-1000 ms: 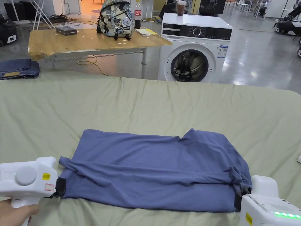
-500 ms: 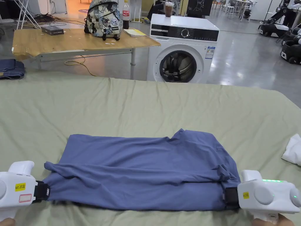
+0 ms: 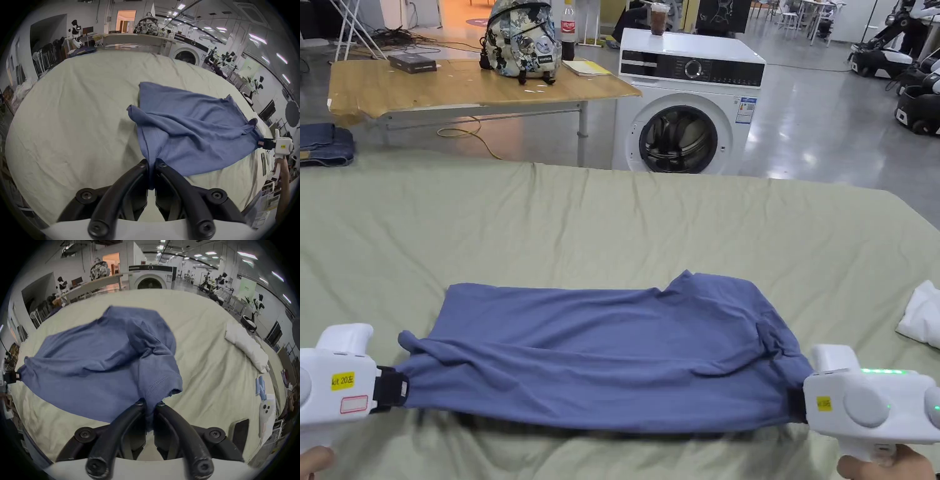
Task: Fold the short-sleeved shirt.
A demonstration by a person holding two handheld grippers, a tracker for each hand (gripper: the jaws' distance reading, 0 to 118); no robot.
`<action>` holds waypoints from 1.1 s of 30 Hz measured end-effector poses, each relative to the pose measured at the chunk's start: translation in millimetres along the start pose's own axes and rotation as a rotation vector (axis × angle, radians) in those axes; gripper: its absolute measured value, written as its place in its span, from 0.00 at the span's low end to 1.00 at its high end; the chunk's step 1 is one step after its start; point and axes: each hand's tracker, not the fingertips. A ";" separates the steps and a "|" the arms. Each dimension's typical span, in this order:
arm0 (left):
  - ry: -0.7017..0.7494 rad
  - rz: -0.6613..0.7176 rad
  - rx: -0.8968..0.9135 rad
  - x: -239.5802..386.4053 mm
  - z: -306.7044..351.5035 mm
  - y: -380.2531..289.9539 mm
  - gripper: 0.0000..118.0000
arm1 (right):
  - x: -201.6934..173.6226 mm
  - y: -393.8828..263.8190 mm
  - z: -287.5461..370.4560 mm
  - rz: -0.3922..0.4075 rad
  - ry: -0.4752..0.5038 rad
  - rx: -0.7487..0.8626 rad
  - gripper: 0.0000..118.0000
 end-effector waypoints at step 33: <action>0.062 0.026 -0.115 -27.2 24.3 -132.5 0.17 | -13.7 -148.0 42.1 0.011 -0.148 -0.133 0.50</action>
